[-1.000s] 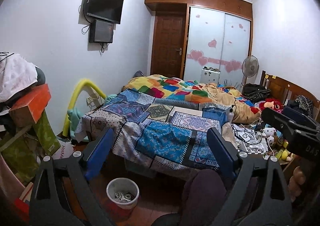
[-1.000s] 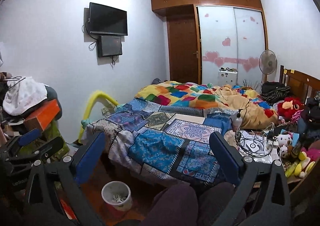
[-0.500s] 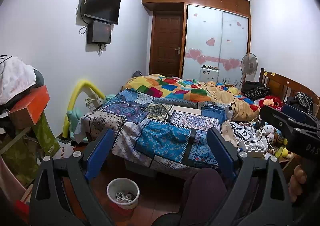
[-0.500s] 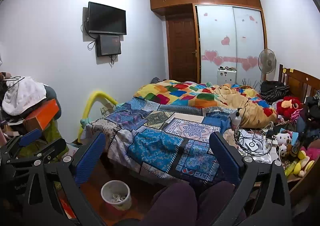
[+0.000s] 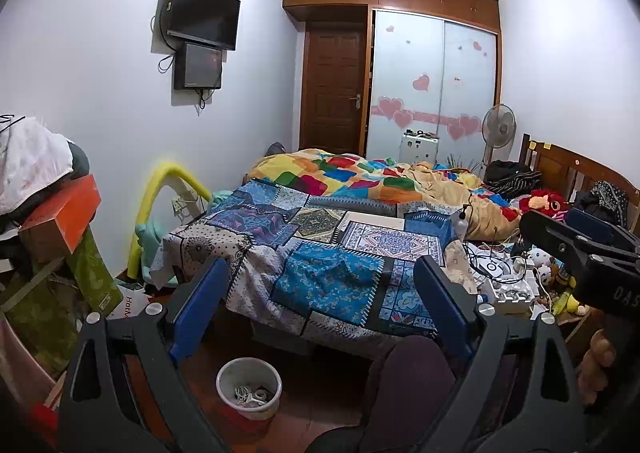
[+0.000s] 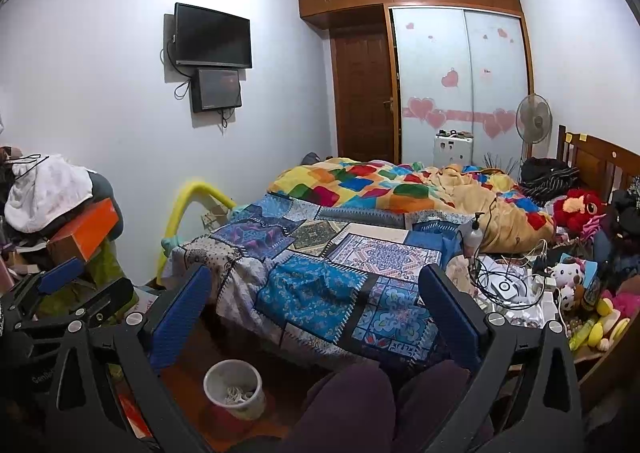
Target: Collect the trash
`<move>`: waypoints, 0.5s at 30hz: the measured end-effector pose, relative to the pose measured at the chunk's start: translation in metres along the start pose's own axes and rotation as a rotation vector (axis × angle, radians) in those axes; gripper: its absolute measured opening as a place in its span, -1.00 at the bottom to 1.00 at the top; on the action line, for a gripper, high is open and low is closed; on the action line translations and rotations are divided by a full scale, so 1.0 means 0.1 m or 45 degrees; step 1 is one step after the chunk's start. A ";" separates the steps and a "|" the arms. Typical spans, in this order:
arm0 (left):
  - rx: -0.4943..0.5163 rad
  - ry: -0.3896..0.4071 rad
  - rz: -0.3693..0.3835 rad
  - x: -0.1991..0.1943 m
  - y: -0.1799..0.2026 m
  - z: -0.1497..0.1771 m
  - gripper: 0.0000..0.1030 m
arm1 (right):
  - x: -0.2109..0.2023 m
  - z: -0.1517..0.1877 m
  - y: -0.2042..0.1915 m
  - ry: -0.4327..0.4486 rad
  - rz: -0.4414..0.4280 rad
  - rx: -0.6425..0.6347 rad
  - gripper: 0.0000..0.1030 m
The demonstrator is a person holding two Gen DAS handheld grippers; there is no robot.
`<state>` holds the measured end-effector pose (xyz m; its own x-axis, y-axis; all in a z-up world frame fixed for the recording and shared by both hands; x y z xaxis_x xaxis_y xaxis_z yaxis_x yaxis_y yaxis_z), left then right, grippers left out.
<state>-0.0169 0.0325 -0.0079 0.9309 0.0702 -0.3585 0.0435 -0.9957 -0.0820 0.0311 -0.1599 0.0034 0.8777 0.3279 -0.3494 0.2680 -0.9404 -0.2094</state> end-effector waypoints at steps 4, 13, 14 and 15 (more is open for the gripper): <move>0.000 -0.001 -0.003 -0.01 -0.02 0.00 0.92 | 0.01 0.00 -0.01 0.000 0.003 0.001 1.00; -0.012 0.003 -0.020 -0.02 -0.09 0.02 0.95 | -0.02 0.03 -0.02 -0.004 0.006 0.004 1.00; -0.013 0.005 -0.021 -0.02 -0.10 0.02 0.95 | -0.02 0.04 -0.03 -0.005 0.006 0.005 1.00; -0.014 0.006 -0.021 -0.02 -0.11 0.02 0.95 | -0.02 0.03 -0.03 -0.005 0.006 0.004 1.00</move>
<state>-0.0199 0.0431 -0.0079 0.9317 0.0864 -0.3527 0.0630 -0.9950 -0.0773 0.0275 -0.1573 0.0015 0.8774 0.3241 -0.3538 0.2629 -0.9415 -0.2108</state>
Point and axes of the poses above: each gripper's, at about its wrist camera, not at the fingertips, and x roughly the way its jaws point, y to its right, z to its underside, the point moved 2 cm from there along x, roughly the way its jaws point, and after that the axes turned 10 degrees about x, right-handed, at the moved point
